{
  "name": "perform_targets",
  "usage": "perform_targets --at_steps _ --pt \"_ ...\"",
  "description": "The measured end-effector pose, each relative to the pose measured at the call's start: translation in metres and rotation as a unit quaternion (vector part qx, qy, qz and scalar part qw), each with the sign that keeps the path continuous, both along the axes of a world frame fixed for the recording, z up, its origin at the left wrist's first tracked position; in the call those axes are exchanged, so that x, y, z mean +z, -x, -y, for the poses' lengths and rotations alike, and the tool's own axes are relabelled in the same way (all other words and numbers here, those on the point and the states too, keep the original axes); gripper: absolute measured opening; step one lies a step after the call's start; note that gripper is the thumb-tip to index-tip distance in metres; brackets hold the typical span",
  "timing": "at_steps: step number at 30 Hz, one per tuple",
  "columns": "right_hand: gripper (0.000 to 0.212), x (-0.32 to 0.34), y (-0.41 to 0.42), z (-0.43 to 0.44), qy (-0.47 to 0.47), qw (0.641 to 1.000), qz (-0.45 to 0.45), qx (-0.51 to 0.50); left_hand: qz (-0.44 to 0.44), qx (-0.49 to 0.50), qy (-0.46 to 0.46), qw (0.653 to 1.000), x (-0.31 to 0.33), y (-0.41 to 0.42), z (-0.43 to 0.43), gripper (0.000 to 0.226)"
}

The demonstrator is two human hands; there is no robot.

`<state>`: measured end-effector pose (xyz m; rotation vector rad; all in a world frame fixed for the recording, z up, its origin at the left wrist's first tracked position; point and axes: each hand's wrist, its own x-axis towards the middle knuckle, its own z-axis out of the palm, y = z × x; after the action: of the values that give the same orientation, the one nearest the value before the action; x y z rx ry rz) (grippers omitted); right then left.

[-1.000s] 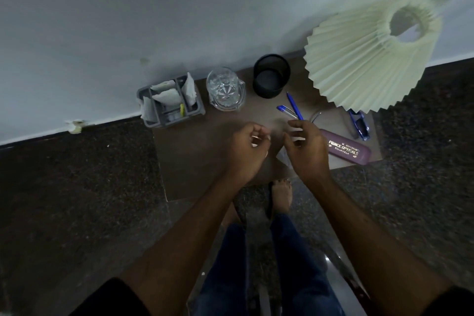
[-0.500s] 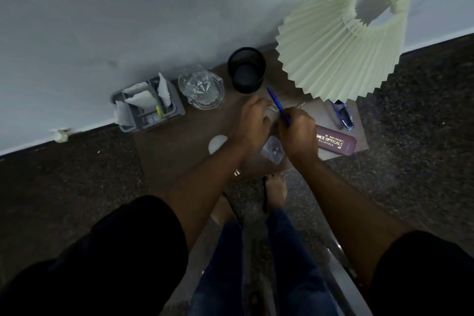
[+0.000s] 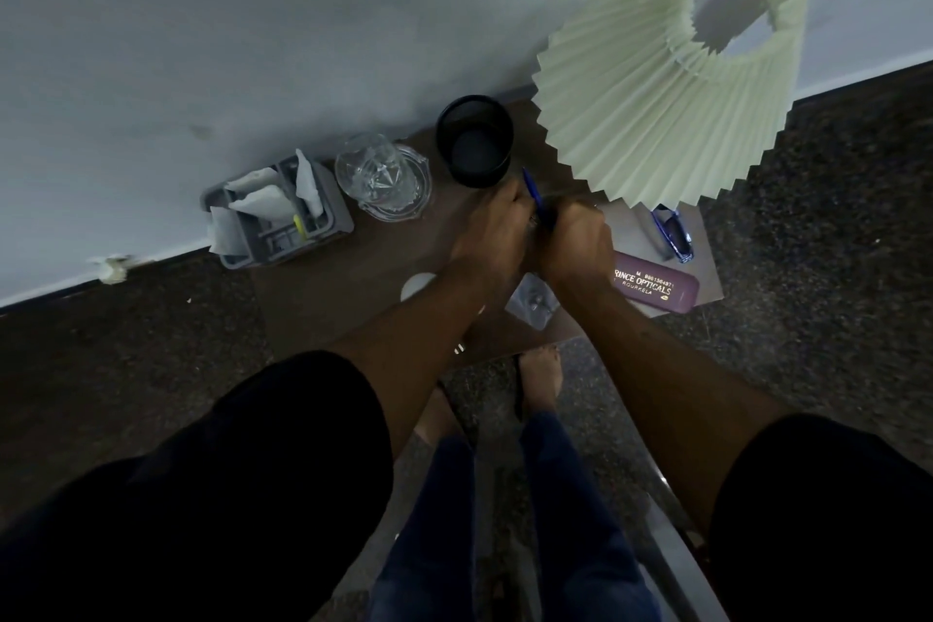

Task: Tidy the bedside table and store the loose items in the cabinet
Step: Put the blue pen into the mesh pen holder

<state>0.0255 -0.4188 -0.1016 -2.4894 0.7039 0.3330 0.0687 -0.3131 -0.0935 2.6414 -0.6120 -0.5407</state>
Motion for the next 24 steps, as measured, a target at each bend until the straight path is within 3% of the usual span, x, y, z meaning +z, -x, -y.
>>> perform_targets --at_steps 7,13,16,20,24 --pt "0.012 0.006 0.002 -0.004 -0.032 0.999 0.006 -0.024 0.058 -0.064 -0.043 0.995 -0.004 -0.001 -0.015 0.028" --pt "0.02 0.034 0.02 -0.008 -0.028 0.997 0.024 -0.068 -0.049 0.094 0.152 0.983 0.011 0.016 -0.021 0.017" --pt "0.019 0.044 0.037 -0.008 -0.036 0.997 0.036 -0.053 -0.108 0.211 0.217 0.947 0.021 0.026 -0.028 0.022" --pt "0.008 0.056 0.056 -0.01 -0.11 0.992 0.056 -0.034 -0.189 0.381 0.293 0.856 0.032 0.039 -0.043 0.023" --pt "0.004 0.059 0.065 -0.016 -0.233 0.965 0.046 -0.113 -0.238 0.446 0.351 0.788 0.044 0.043 -0.062 0.02"
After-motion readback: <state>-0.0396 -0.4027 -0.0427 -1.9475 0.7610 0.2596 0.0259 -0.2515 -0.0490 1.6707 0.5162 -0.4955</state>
